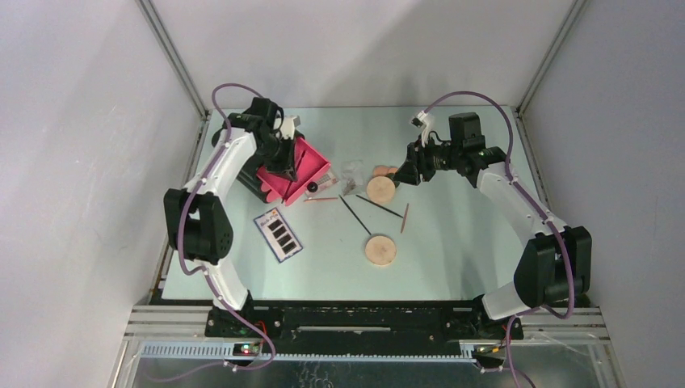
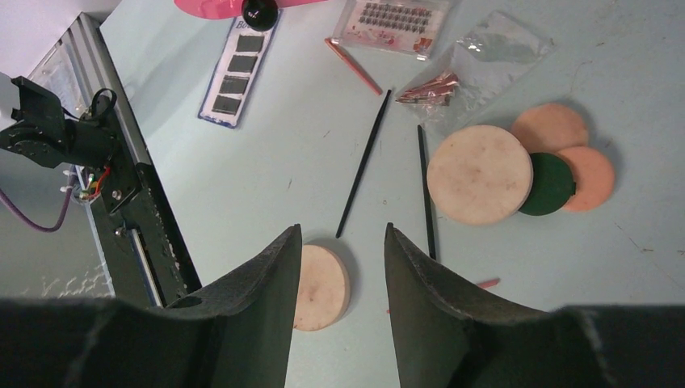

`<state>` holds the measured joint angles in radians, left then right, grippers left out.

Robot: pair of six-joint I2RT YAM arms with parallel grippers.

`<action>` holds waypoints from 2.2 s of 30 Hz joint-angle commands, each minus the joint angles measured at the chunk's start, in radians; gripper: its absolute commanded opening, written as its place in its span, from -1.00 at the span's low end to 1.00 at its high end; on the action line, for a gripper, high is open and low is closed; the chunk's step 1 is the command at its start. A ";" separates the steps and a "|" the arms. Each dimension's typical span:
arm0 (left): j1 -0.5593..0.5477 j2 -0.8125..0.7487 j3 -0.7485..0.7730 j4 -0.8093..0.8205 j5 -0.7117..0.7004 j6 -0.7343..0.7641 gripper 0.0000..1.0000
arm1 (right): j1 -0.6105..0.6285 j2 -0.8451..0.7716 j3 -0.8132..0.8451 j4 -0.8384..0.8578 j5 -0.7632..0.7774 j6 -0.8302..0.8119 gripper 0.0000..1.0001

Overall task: Organize the makeup
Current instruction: Place the makeup brush in the drawer, then pick up the makeup brush from the center of the board.

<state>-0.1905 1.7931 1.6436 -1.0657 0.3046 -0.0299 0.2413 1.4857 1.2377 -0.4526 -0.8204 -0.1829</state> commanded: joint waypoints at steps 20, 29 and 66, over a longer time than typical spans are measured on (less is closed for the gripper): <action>0.041 -0.137 -0.135 0.253 -0.039 -0.219 -0.81 | 0.006 -0.019 0.001 0.006 -0.009 -0.038 0.02; 0.042 -0.161 -0.175 0.298 -0.079 -0.205 -0.53 | 0.013 -0.027 0.001 0.007 -0.010 -0.036 0.01; 0.043 -0.672 -0.400 0.407 0.081 0.145 0.67 | 0.266 0.368 0.036 -0.127 0.606 -0.400 0.04</action>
<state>-0.1547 1.1538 1.2667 -0.7166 0.4133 0.0895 0.4988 1.8412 1.2377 -0.5667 -0.2657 -0.5495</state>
